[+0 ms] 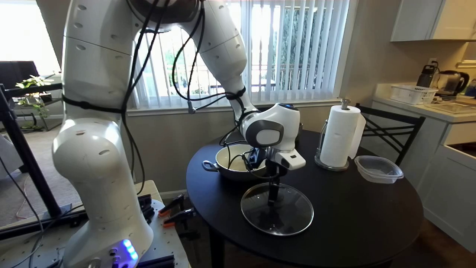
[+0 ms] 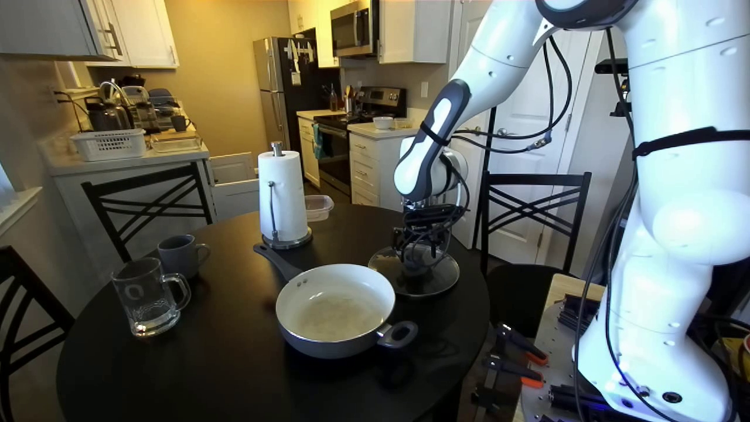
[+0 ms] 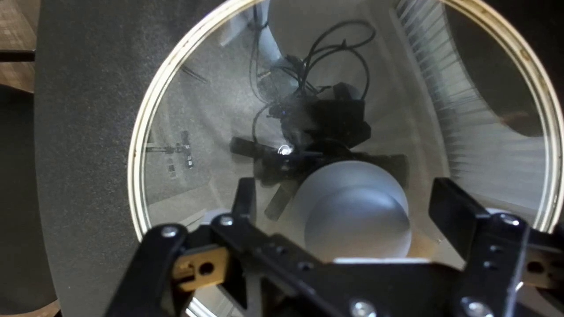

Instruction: Place the lid on the pan

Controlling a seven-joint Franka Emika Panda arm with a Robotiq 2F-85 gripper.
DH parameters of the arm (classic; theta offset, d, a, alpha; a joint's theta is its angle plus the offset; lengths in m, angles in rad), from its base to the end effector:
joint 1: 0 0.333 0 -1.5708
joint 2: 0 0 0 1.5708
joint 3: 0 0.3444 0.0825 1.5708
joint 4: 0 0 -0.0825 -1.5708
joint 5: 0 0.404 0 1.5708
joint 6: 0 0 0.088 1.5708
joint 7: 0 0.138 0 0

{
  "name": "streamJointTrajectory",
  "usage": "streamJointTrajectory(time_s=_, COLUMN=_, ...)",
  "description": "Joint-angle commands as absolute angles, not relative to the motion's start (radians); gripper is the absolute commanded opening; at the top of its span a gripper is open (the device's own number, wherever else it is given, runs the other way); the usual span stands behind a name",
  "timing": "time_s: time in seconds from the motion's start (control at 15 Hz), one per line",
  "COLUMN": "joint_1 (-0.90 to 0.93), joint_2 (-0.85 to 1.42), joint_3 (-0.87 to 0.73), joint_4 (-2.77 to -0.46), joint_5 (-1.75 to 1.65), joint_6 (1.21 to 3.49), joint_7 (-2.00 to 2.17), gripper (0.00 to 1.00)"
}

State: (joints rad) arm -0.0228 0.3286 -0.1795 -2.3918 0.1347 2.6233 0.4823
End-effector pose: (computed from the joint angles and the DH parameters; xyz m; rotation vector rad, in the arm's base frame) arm 0.4932 -0.1079 0.1543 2.8838 -1.2156 -0.1379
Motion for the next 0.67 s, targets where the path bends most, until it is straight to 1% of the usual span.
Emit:
streamJointTrajectory(time_s=0.0, joint_1=-0.029, joint_2=0.345, joint_3=-0.174, joint_4=-2.375, joint_5=0.157, joint_6=2.617, joint_7=0.490, gripper=1.00)
streamJointTrajectory(time_s=0.07, joint_1=-0.029, joint_2=0.350, joint_3=-0.173, joint_4=-2.370, joint_5=0.160, joint_6=2.617, joint_7=0.489, gripper=0.97)
streamJointTrajectory(time_s=0.13, joint_1=-0.031, joint_2=0.353, joint_3=-0.171, joint_4=-2.368, joint_5=0.164, joint_6=2.615, joint_7=0.485, gripper=0.74)
streamJointTrajectory(time_s=0.27, joint_1=-0.029, joint_2=0.358, joint_3=-0.172, joint_4=-2.365, joint_5=0.164, joint_6=2.618, joint_7=0.485, gripper=0.72)
streamJointTrajectory(time_s=0.6, joint_1=-0.032, joint_2=0.365, joint_3=-0.175, joint_4=-2.350, joint_5=0.171, joint_6=2.617, joint_7=0.488, gripper=0.39)
